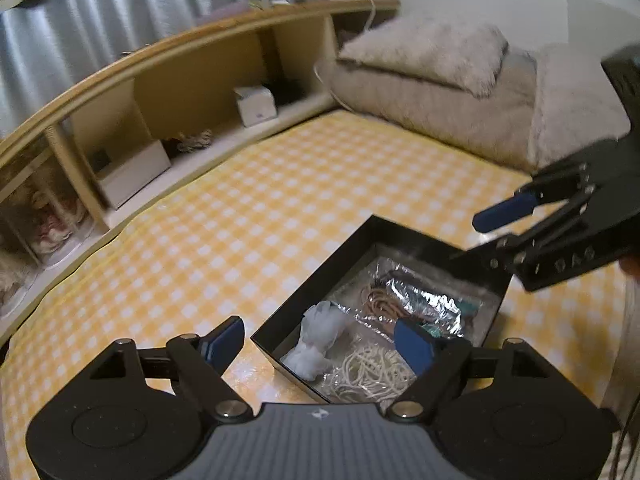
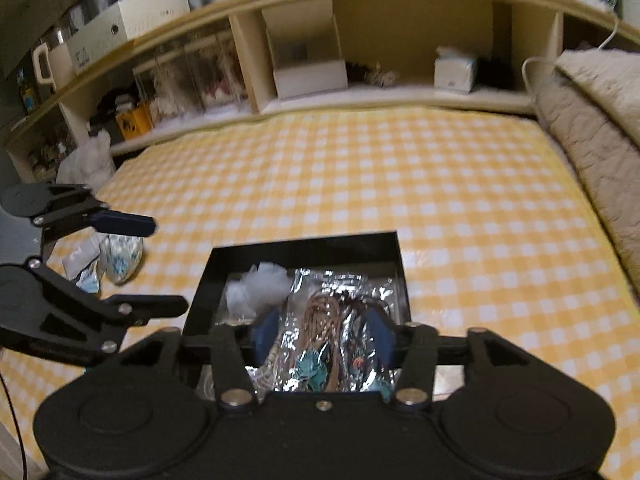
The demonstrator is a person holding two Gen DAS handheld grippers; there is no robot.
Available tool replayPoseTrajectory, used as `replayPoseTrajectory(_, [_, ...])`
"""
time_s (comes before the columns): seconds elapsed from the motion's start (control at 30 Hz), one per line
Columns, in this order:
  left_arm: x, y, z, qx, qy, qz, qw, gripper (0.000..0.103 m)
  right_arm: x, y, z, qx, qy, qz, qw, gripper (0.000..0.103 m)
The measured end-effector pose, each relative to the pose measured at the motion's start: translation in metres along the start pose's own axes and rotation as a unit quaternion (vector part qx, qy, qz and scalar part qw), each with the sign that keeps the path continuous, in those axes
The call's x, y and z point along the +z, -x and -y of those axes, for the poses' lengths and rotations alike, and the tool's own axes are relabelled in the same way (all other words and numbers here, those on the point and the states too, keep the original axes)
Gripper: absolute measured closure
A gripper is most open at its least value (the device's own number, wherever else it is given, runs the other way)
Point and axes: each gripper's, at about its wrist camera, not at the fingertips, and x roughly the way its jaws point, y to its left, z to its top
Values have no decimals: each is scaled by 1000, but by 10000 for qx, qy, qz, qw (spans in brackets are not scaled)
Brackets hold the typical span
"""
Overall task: Organize soft objects
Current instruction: 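Lift both open grippers away from the black box, then move the left gripper to the white printed sachet while the right gripper approaches the blue packet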
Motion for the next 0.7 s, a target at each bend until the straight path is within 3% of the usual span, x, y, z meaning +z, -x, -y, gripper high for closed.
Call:
replayPoseTrajectory(0.33, [-12, 40, 4, 234, 754, 323, 9964, 3, -9, 28, -9, -320, 151, 278, 9990, 22])
replayPoseTrajectory(0.53, [-25, 57, 2, 359, 1237, 414, 9908, 0, -14, 39, -14, -396, 192, 411, 9982, 1])
replayPoseTrajectory(0.7, [-38, 66, -5, 488, 1591, 450, 9850, 0, -18, 42, -20, -427, 196, 533, 9975, 0])
